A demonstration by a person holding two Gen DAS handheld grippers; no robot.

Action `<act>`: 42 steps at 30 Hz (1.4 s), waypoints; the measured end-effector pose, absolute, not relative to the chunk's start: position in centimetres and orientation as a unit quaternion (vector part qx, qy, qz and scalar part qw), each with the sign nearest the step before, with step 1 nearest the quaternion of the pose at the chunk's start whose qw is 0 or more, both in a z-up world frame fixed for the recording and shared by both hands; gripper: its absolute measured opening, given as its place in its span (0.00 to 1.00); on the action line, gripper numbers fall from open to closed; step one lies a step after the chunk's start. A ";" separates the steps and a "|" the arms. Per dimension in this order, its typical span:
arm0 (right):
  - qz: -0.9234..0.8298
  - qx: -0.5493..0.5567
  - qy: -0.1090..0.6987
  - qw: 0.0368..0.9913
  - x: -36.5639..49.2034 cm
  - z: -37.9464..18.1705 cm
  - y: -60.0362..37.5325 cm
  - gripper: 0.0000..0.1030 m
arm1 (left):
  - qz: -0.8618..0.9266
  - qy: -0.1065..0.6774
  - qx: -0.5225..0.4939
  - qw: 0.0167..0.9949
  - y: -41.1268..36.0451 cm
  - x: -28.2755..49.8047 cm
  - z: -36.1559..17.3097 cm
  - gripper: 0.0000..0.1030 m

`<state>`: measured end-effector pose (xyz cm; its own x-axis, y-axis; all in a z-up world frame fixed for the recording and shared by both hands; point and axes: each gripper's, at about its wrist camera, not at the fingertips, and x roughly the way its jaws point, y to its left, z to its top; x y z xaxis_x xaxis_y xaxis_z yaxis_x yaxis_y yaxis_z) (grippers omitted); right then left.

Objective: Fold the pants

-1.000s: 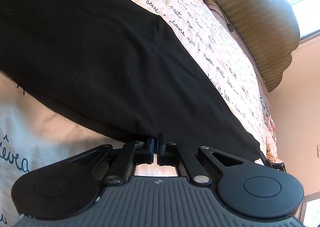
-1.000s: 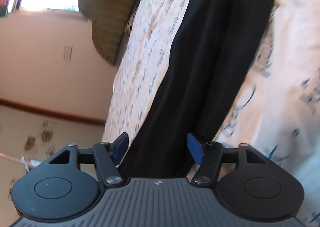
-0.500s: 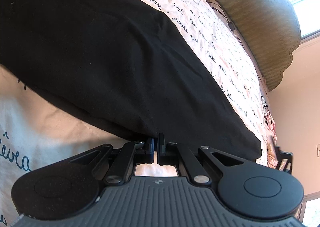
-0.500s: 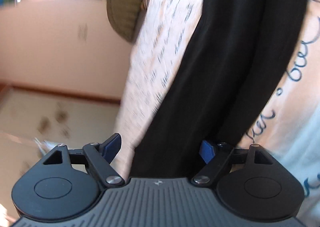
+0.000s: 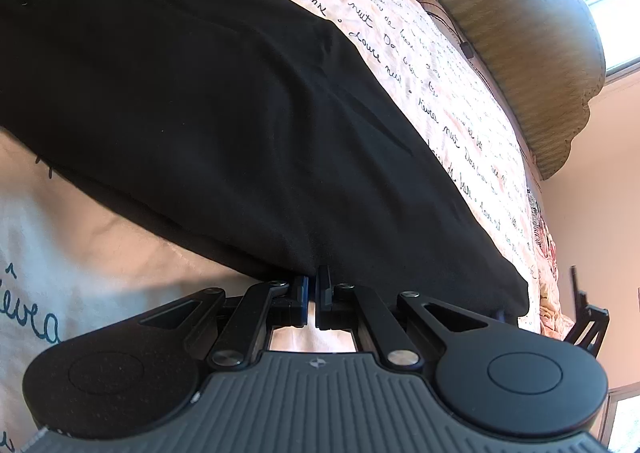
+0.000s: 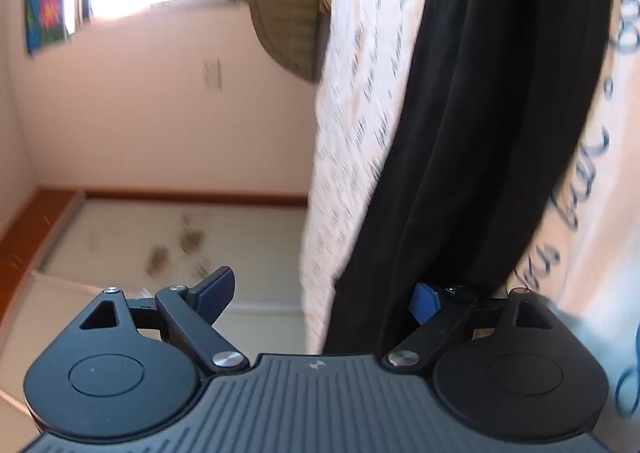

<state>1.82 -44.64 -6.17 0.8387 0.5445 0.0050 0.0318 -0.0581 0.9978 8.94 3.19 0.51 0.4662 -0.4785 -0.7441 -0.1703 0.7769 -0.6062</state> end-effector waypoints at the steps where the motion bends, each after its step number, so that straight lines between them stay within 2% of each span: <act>1: 0.188 0.718 0.182 0.645 1.7 -6.3 -46.2 0.87 | -0.097 0.508 -0.319 0.795 3.2 8.9 0.6 0.03; 6: 0.159 0.767 0.088 0.616 0.1 -7.6 -51.7 0.87 | -0.096 0.509 -0.317 0.795 3.1 9.0 0.4 0.06; 10: 0.101 0.731 0.114 0.665 0.6 -7.3 -52.7 0.87 | -0.095 0.509 -0.314 0.796 3.0 9.0 0.5 0.07; 13: 0.112 0.734 0.098 0.662 1.6 -7.6 -52.1 0.87 | -0.095 0.509 -0.314 0.796 3.0 9.0 0.5 0.07; 19: 0.137 0.717 0.143 0.668 2.1 -7.7 -49.4 0.87 | -0.093 0.509 -0.313 0.796 3.0 8.9 0.4 0.11; 27: 0.143 0.782 0.032 0.606 1.5 -9.2 -52.9 0.87 | -0.095 0.510 -0.312 0.796 2.9 8.9 0.4 0.13; 35: 0.102 0.693 0.026 0.713 0.6 -5.5 -54.5 0.87 | -0.097 0.508 -0.304 0.800 2.7 9.0 0.3 0.14; 42: 0.069 0.663 0.006 0.745 -1.3 -4.6 -55.3 0.87 | -0.095 0.508 -0.306 0.800 2.9 8.9 0.1 0.16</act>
